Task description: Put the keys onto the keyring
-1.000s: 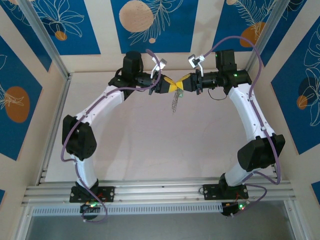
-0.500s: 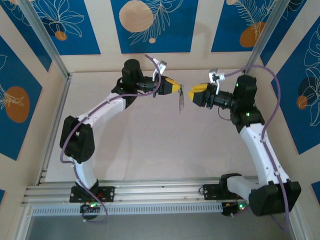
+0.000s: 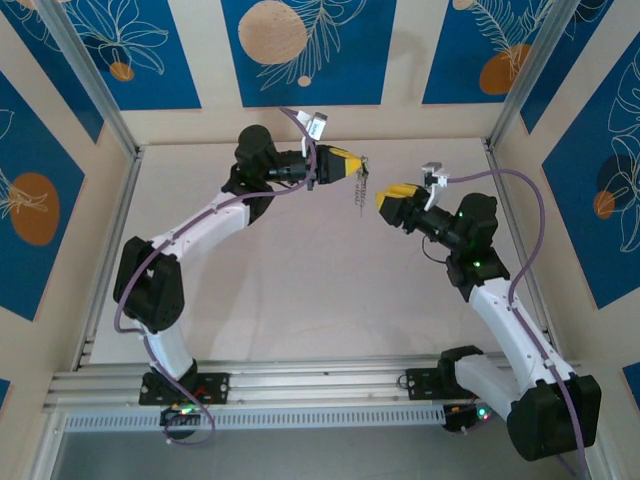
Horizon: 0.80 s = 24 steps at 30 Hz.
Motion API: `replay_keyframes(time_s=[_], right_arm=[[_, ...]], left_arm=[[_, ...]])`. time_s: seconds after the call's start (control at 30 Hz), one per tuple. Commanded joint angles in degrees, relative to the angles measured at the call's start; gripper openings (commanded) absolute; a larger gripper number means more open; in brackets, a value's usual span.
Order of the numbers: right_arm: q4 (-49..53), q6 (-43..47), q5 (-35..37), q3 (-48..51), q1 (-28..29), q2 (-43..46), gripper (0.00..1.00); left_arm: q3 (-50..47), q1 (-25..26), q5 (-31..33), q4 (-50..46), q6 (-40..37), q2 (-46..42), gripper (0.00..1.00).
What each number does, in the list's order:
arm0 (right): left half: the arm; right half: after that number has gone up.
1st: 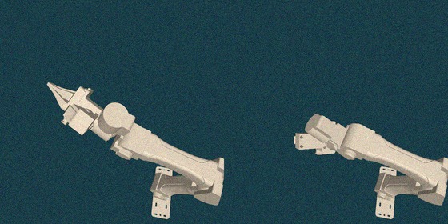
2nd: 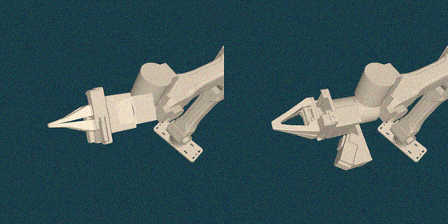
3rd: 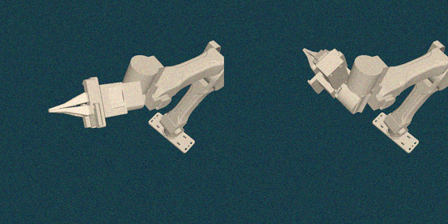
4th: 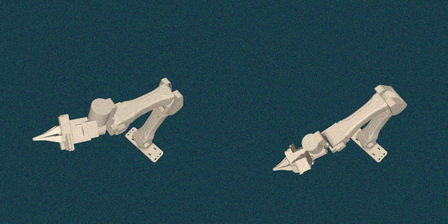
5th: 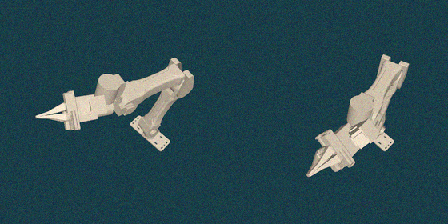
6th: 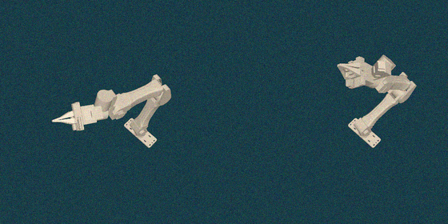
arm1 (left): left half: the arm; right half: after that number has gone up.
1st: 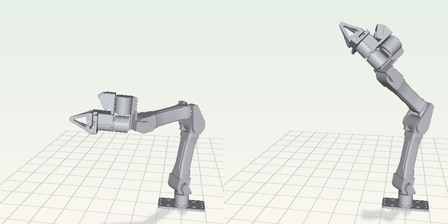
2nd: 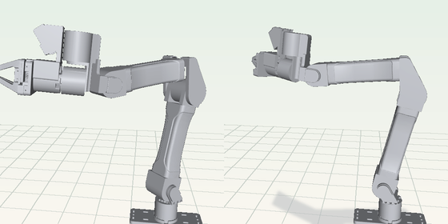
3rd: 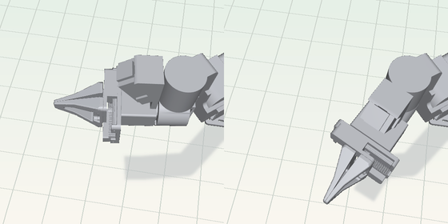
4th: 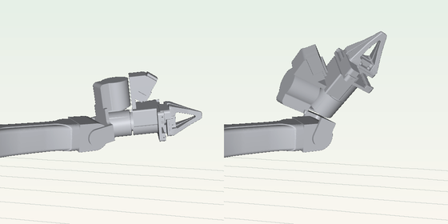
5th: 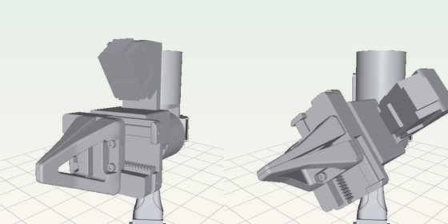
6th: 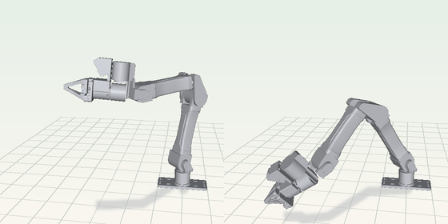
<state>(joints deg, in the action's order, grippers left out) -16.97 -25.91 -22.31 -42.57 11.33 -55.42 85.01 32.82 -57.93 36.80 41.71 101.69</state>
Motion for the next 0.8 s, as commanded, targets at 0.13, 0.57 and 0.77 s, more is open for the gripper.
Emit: replay_keyframes(time_s=[0.13,0.57,0.77], right_arm=[[-1.9,3.5,2.8,-5.2,3.2,-2.4,0.49],[1.6,7.6,1.1,-10.9,4.3,-7.0,0.38],[3.0,8.6,-1.3,-10.6,4.2,-6.9,0.09]], left_arm=[[-0.2,1.6,0.7,-0.5,0.3,-2.2,0.0],[-0.1,2.9,-0.5,0.1,0.9,-2.3,0.0],[0.1,2.9,-0.5,0.8,1.9,-2.0,0.0]])
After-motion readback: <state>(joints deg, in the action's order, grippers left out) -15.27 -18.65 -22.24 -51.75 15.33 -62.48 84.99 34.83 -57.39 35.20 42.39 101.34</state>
